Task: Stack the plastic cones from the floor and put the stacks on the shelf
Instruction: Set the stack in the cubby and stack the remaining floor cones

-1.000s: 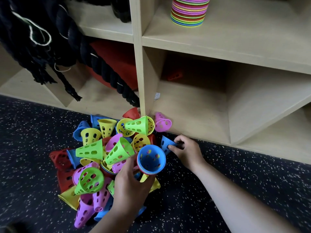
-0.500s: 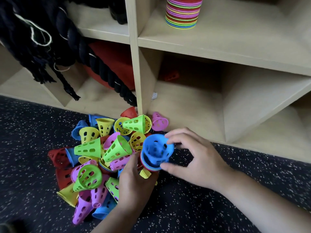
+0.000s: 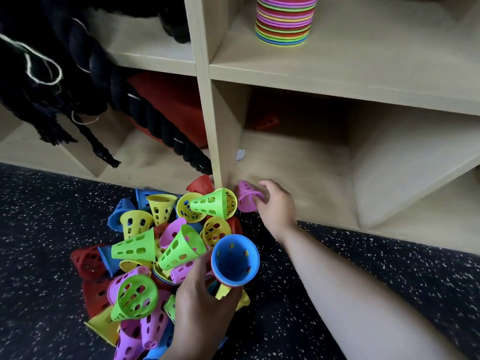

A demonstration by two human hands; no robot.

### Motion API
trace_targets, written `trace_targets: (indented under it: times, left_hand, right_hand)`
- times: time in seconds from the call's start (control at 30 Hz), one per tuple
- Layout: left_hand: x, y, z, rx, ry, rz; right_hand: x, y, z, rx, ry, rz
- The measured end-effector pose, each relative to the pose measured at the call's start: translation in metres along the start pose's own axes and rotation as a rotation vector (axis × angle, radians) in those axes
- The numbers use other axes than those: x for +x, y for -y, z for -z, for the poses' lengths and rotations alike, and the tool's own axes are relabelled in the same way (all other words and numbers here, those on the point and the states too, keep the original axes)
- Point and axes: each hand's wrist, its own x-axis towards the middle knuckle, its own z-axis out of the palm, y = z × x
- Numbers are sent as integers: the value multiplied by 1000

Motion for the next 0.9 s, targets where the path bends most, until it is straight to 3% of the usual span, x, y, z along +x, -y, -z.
trace_targets:
  times: [0.27, 0.53, 0.73, 0.9]
  left_hand:
    - [1, -1, 10, 27, 13, 4]
    - [-15, -9, 17, 18, -11, -14]
    - [-37, -20, 23, 18, -38, 1]
    - [-57, -22, 38, -3, -80, 41]
  right_hand:
    - [-2, 10, 25, 139, -217, -46]
    - [-70, 93, 142, 364, -9, -25]
    - [-130, 126, 138, 293, 220, 150]
    - [-151, 102, 118, 410, 27, 65]
